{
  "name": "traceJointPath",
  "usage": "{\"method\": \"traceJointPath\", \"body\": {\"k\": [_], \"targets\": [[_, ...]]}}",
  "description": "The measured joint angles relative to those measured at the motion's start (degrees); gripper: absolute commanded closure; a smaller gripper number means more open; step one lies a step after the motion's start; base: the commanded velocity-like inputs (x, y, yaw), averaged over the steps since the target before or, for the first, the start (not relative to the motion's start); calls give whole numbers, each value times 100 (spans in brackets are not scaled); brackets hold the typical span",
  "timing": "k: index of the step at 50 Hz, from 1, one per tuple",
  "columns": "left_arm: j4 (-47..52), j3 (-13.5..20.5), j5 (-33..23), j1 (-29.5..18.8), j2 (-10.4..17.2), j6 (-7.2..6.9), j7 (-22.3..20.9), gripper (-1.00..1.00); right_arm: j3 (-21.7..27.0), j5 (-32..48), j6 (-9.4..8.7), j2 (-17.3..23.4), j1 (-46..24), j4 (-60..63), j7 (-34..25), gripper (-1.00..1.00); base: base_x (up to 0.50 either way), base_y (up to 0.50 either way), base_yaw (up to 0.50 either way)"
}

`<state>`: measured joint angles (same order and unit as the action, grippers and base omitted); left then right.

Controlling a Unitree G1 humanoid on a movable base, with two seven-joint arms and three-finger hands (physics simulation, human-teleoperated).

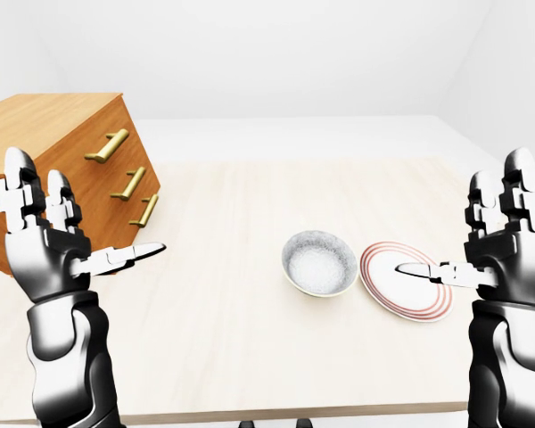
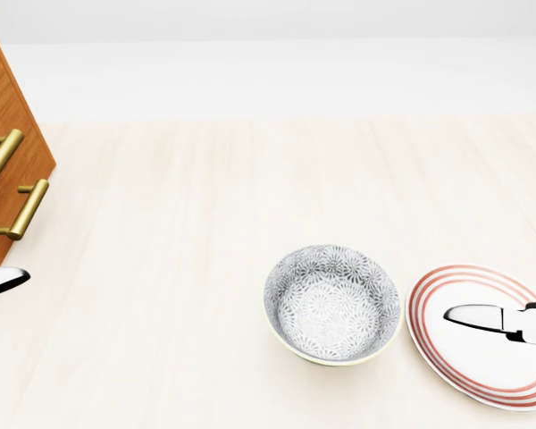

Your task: Put the bowl on top of the cabinet.

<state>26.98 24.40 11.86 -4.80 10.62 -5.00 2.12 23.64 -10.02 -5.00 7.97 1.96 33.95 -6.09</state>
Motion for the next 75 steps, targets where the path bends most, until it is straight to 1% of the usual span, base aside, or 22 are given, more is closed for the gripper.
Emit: {"method": "traceJointPath", "body": {"k": [16, 32, 75], "targets": [[-26, -7, 2, -6, 7, 0, 1, -100, -16, 78, 0, 10, 12, -75, 6, -100, 0, 7, 0], [-36, -13, -4, 11, 2, 0, -3, -100, -47, 201, 0, 3, 30, -151, -30, -100, 2, 26, 0], [32, -4, -12, 45, -18, 0, -18, -100, -32, 215, 0, -5, 54, -198, -59, -100, 2, 26, 0]]}}
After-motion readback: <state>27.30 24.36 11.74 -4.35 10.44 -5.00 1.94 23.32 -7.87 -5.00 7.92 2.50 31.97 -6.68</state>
